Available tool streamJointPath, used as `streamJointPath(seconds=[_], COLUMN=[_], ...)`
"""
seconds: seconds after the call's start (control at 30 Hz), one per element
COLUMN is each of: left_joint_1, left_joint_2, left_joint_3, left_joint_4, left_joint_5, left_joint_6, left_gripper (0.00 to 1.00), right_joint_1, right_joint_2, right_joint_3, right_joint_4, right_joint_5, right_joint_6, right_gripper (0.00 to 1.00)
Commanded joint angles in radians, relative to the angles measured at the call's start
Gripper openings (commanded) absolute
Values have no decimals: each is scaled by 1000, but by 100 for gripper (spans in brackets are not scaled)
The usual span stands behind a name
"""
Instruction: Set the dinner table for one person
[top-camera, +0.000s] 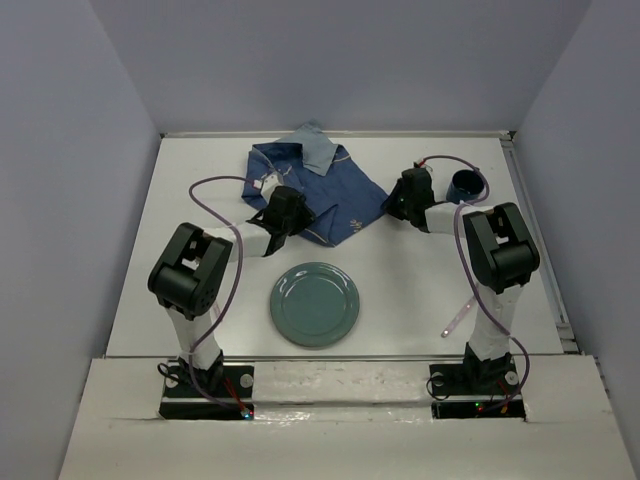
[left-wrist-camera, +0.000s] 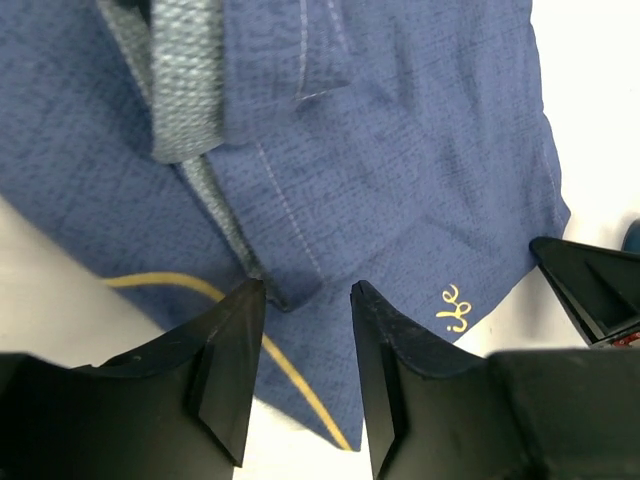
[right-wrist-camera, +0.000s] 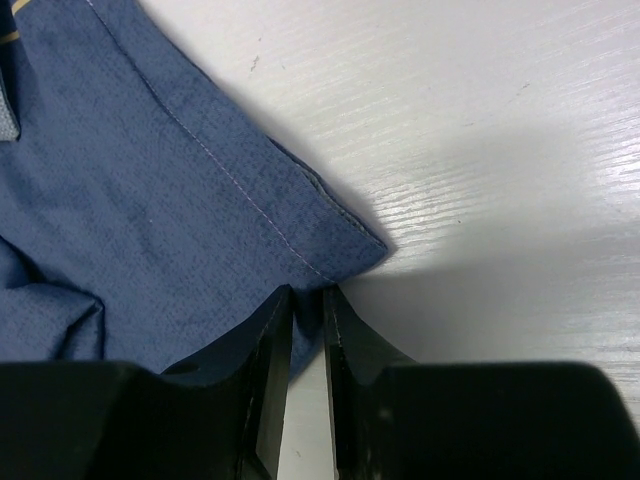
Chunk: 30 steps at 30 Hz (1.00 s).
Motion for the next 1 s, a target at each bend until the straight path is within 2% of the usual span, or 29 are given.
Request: streamJointPath(seconds=[0.0, 0.3, 0.47, 0.57, 0.6, 0.63, 0.7, 0.97], left_joint_1=[-7, -8, -8, -5, -4, -2, 9, 50], left_joint_2=[22, 51, 61, 73, 76, 78, 64, -138], left_joint_3=[66, 60, 55, 55, 60, 63, 61, 3], left_joint_4=[46, 46, 48, 60, 72, 75, 86, 118], left_joint_5=[-7, -48, -47, -24, -13, 7, 16, 21], left_joint_6=[-6, 0, 5, 20, 24, 29, 34, 101], left_gripper=[48, 37, 36, 15, 4, 0, 0, 0], right_joint_1=[-3, -3, -12, -12, -12, -12, -12, -12], right_joint_2=[-19, -21, -7, -16, -21, -28, -54, -191], right_joint_3=[-14, -25, -21, -25, -27, -31, -48, -131], right_joint_4=[-2, 13, 15, 21, 24, 27, 38, 73], right_joint_5=[-1, -13, -13, -14, -13, -11, -5, 28], right_joint_6=[-13, -25, -30, -34, -36, -36, -45, -62], right_gripper=[24, 24, 24, 13, 7, 4, 0, 0])
